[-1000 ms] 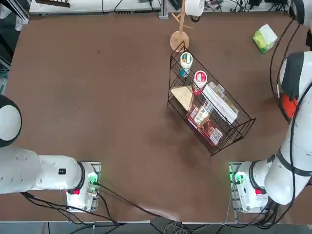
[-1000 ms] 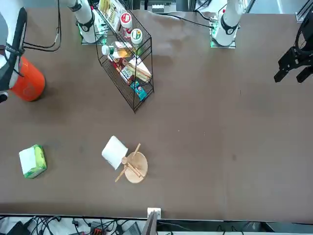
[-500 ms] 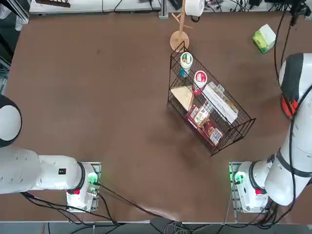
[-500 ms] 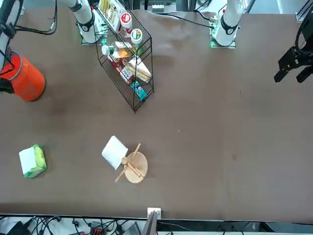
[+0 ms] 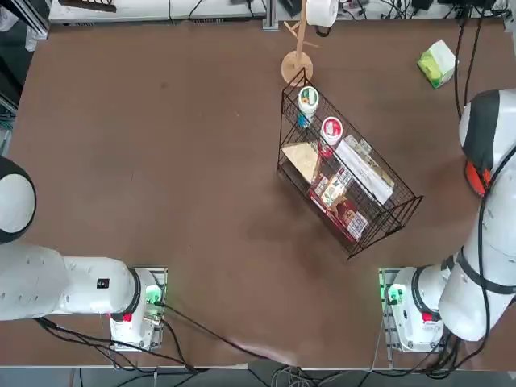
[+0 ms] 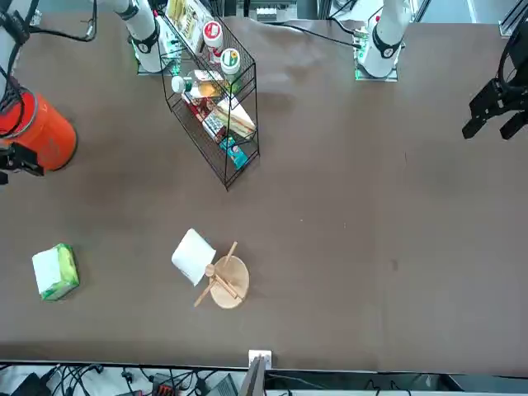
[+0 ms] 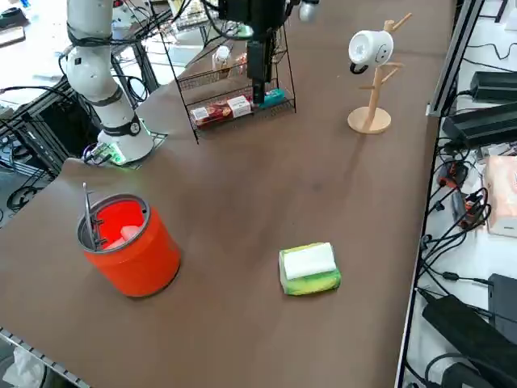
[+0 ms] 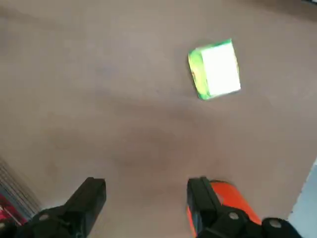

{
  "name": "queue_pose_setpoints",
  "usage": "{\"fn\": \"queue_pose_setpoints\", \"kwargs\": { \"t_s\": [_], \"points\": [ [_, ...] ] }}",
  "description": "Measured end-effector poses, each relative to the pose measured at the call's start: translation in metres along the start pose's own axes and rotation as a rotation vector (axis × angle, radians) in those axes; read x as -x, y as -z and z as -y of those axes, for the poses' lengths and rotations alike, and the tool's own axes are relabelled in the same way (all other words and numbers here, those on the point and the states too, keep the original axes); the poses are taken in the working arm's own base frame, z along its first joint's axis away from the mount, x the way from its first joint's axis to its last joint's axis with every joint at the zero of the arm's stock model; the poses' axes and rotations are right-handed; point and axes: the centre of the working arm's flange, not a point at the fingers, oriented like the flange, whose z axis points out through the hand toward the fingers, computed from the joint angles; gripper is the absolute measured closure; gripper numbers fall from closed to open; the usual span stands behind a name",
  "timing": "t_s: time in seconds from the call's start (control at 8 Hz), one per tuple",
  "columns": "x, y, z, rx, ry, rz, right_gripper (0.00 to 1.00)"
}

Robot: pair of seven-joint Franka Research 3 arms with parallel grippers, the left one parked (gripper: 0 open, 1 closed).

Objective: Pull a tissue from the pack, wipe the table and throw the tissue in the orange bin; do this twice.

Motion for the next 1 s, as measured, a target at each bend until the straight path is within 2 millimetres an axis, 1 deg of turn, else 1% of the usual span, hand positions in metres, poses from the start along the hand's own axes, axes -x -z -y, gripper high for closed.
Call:
{"fn": "queue_pose_setpoints", "kwargs": {
  "t_s": [0.25,0.38,0.5,0.62,0.75,0.88,1.0],
  "points": [
    [0.005,0.018,0.004,-0.104,-0.021,-0.066,0.0],
    [0.01,0.028,0.001,-0.161,-0.042,-0.098,0.0],
    [0.018,0.043,0.003,-0.177,-0.056,-0.116,0.0],
    [0.025,0.058,0.015,-0.148,-0.052,-0.113,0.0],
    [0.028,0.07,0.036,-0.116,-0.054,-0.107,0.0],
    [0.032,0.078,0.06,-0.099,-0.069,-0.1,0.0],
    [0.037,0.08,0.079,-0.085,-0.071,-0.087,0.0]
  ]
}}
